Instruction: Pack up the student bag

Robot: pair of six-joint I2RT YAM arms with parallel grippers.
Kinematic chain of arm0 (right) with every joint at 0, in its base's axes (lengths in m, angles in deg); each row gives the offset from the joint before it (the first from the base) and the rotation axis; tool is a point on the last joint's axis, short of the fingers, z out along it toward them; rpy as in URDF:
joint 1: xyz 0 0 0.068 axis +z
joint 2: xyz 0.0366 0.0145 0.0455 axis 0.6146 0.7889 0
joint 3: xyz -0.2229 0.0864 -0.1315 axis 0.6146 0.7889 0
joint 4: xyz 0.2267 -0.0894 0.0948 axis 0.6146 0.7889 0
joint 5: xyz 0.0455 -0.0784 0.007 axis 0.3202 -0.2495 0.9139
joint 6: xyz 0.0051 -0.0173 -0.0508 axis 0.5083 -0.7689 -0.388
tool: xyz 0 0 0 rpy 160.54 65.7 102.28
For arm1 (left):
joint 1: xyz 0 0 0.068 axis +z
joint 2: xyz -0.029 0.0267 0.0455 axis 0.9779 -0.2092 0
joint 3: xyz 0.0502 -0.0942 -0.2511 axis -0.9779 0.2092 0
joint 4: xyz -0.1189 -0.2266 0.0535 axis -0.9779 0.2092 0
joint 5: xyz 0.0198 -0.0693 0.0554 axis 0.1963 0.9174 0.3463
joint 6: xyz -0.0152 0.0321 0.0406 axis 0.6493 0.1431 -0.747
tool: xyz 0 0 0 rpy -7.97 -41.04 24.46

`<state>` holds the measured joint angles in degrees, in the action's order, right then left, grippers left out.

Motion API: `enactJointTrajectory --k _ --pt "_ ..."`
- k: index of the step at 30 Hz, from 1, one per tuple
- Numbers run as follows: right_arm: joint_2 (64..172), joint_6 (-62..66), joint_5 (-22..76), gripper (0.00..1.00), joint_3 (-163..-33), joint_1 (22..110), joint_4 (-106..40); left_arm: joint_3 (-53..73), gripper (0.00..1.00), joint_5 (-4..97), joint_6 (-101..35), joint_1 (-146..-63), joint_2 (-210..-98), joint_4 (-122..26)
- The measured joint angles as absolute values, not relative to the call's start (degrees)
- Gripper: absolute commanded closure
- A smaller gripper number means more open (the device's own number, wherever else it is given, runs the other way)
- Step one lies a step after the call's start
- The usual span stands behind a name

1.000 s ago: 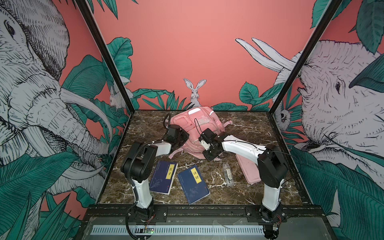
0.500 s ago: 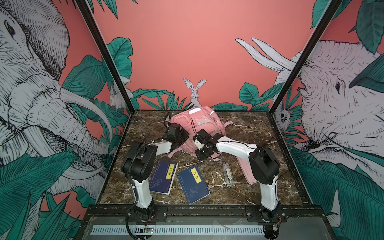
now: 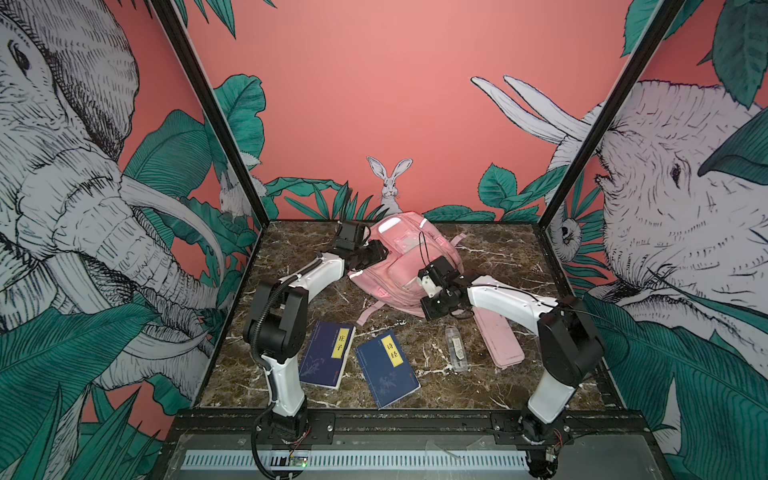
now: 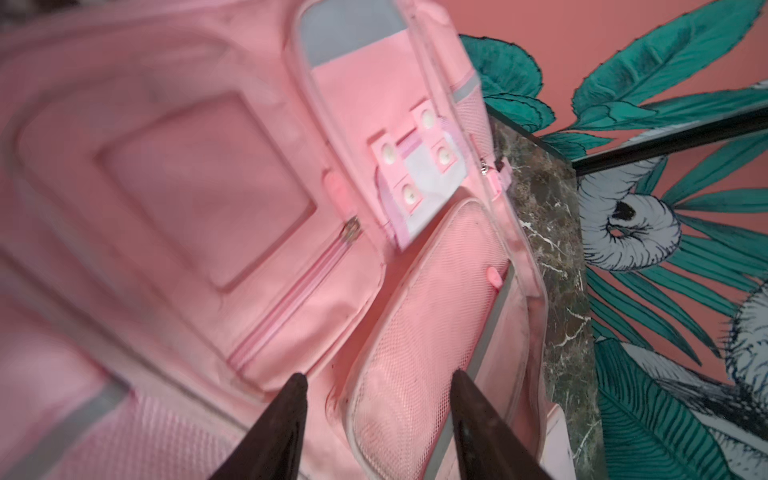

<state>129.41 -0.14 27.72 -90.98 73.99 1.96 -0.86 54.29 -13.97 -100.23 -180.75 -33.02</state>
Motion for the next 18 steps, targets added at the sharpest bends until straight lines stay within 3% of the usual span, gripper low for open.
enactJointTrajectory --k 5,18 --pt "128.67 -1.3 25.91 1.0 -89.67 71.85 3.77 -11.75 0.53 57.56 -23.46 -101.76 -186.85 -24.94" --pt "128.67 -2.5 25.91 1.0 -89.38 71.66 4.18 -34.94 0.54 59.23 -41.31 -105.5 -203.7 -5.22"
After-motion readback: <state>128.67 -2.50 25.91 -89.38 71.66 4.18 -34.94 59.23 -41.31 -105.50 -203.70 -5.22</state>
